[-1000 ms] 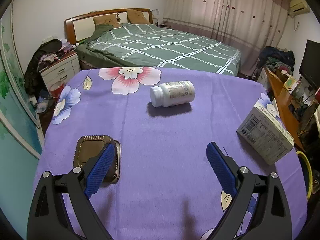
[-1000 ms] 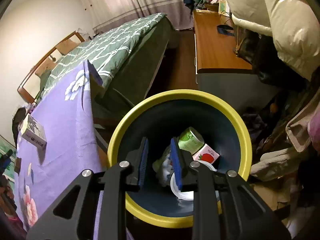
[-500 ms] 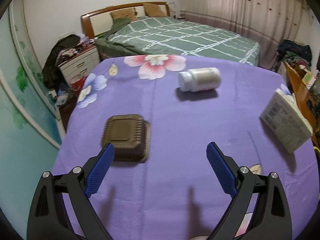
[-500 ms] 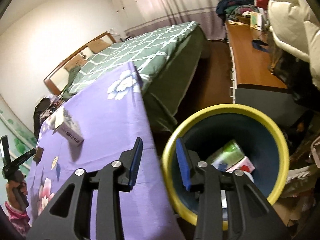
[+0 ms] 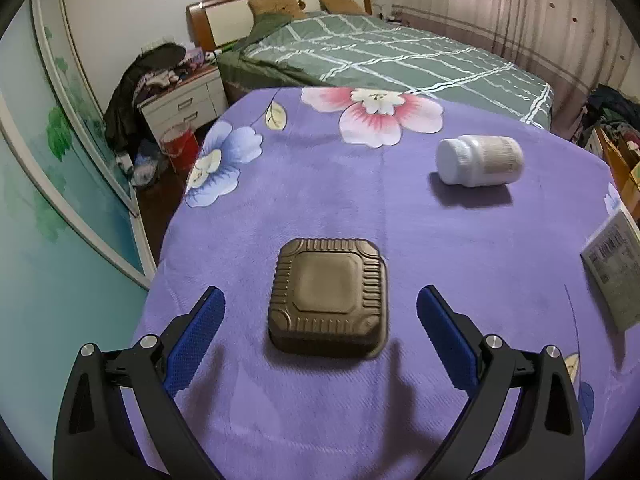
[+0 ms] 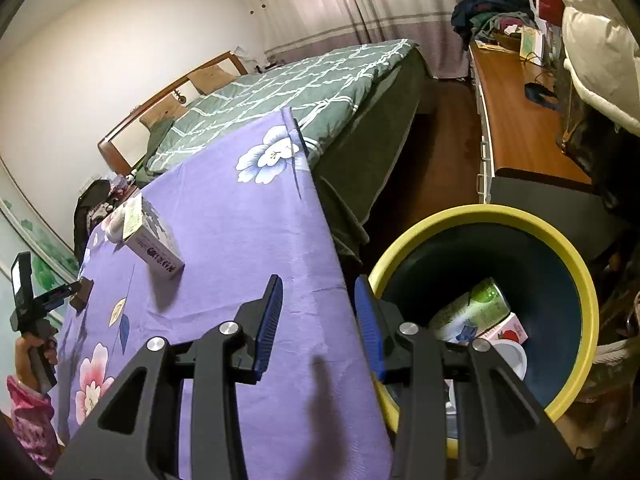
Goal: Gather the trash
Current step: 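Grasp the brown square lid with the left gripper and drop it into the bin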
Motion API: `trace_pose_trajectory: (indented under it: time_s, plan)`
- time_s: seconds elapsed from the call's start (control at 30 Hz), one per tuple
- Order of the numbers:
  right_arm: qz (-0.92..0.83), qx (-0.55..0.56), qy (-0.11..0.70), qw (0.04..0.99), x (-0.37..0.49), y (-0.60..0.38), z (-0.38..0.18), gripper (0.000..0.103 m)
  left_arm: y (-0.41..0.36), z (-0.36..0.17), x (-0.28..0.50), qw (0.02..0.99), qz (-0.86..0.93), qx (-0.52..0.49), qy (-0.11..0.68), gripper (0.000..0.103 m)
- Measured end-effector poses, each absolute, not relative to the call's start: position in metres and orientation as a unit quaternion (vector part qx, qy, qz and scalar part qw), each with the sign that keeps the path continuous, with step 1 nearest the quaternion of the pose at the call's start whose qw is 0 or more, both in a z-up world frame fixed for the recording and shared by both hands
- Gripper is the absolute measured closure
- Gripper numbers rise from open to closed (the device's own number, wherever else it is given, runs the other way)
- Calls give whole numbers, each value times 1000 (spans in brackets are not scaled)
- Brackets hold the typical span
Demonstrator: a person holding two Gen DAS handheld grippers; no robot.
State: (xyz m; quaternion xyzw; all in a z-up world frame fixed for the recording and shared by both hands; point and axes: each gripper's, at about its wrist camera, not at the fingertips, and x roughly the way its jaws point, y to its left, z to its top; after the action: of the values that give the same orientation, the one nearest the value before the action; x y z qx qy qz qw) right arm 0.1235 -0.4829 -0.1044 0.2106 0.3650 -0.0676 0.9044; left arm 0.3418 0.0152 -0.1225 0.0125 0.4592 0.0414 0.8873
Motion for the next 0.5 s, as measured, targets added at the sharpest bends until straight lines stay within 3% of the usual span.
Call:
trace_pose_trajectory:
  time_s: [0.17,0.3,0.5]
  plan:
    - [-68,203,368,905,127,-478,-103,67,19,-134,355,879,39,10,476,20]
    - [-70,201,371,904,130,-476,-103,67,21,-139,361,874,30,2,486,36]
    - [-72,197,372,904,132,-475,-102,67,16,-135,357,878,23,5,477,39]
